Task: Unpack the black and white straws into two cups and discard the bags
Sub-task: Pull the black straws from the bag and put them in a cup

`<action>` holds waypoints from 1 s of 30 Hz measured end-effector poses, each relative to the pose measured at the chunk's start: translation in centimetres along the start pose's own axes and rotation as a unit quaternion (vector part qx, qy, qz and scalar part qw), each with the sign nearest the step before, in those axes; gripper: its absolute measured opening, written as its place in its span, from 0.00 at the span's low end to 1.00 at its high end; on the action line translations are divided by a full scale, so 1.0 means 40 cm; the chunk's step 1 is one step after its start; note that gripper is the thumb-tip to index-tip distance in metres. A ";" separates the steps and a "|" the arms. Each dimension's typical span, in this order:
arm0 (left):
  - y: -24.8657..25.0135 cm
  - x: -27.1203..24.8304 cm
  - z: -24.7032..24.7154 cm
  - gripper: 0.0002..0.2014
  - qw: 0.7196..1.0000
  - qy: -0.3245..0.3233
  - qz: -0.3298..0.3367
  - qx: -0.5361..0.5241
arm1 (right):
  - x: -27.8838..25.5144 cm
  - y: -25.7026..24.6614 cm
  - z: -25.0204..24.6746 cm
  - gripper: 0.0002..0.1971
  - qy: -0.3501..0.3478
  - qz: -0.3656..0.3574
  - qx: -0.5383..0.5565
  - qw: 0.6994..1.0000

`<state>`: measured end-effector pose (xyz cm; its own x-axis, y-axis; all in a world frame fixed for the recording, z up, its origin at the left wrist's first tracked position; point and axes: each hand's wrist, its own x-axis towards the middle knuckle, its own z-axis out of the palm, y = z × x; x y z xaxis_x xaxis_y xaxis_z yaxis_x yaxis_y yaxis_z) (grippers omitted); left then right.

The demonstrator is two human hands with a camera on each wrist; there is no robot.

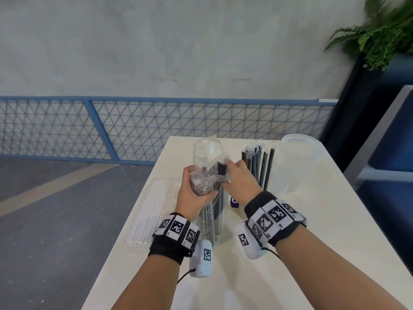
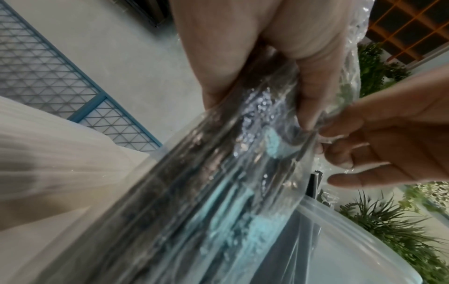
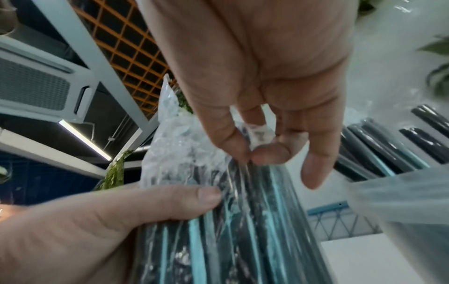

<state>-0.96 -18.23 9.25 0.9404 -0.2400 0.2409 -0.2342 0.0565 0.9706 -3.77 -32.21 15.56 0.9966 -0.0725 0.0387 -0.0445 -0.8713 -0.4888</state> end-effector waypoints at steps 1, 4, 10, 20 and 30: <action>-0.001 0.000 -0.002 0.31 1.000 0.005 -0.003 0.000 | 0.002 -0.002 -0.010 0.25 -0.001 0.012 0.038 0.999; -0.009 0.000 -0.014 0.33 1.000 0.012 -0.010 -0.008 | 0.010 0.002 -0.038 0.19 0.009 0.030 0.145 0.989; -0.011 -0.002 -0.004 0.33 1.000 -0.003 -0.005 0.002 | 0.024 0.017 -0.030 0.14 0.083 0.015 0.169 0.982; -0.018 0.017 -0.020 0.36 0.997 -0.034 -0.038 -0.052 | 0.027 0.031 -0.026 0.27 -0.033 0.001 0.262 0.964; -0.026 0.020 -0.026 0.39 0.997 -0.042 -0.047 -0.040 | 0.023 0.027 -0.050 0.32 -0.119 -0.071 0.051 0.989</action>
<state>0.28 -17.46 8.45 0.9327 -0.3277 0.1504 -0.1220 0.1058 0.9869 -3.04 -34.18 16.83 0.9811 0.1729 -0.0867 0.0917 -0.8103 -0.5788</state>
